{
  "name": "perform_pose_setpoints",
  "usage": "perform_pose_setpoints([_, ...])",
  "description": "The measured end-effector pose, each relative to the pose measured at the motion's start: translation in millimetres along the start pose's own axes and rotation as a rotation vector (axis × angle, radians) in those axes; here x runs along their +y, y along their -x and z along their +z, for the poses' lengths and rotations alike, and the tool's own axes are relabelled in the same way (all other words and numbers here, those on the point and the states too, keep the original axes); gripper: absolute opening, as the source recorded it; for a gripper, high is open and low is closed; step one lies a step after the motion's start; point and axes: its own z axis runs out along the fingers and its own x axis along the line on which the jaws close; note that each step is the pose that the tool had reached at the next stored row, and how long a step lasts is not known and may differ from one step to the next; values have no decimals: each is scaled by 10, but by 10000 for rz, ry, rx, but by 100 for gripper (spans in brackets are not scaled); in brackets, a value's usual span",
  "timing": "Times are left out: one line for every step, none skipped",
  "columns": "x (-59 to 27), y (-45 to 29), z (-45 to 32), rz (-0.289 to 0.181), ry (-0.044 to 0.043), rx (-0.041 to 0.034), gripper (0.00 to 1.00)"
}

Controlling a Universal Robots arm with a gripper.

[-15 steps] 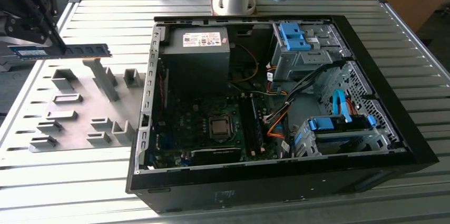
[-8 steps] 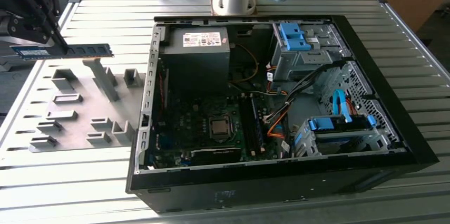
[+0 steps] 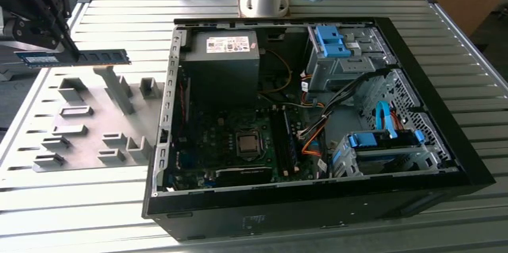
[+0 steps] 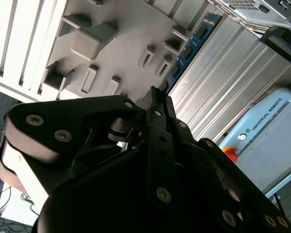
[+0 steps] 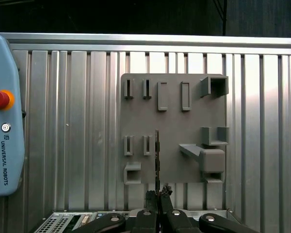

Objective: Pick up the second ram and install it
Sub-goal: 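Pick up the second ram and move it above second insertion slot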

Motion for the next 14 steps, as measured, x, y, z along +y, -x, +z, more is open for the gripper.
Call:
perform_pose_setpoints([-4, 0, 0, 0, 0, 0, 14])
perform_pose_setpoints([-7, 0, -1, 0, 1, 1, 14])
perform_pose_setpoints([-11, 0, 0, 0, 1, 0, 14])
perform_pose_setpoints([-15, 0, 0, 1, 0, 0, 14])
perform_pose_setpoints([-18, 0, -1, 1, 0, 1, 14])
perform_pose_setpoints([-22, 0, -1, 0, 0, 1, 14])
perform_pose_setpoints([-25, 0, 0, 1, 0, 0, 14])
perform_pose_setpoints([-28, 0, 0, 0, -1, 0, 14])
perform_pose_setpoints([-32, 0, -1, 0, 0, 1, 14])
perform_pose_setpoints([-36, 0, -1, 0, 1, 0, 14])
perform_pose_setpoints([-40, 0, -1, 0, 1, 0, 14])
perform_pose_setpoints([-43, 0, -1, 0, 0, 0, 14])
perform_pose_setpoints([-47, 0, -1, 0, 0, 0, 14])
perform_pose_setpoints([-50, 0, -1, 0, 1, 1, 14])
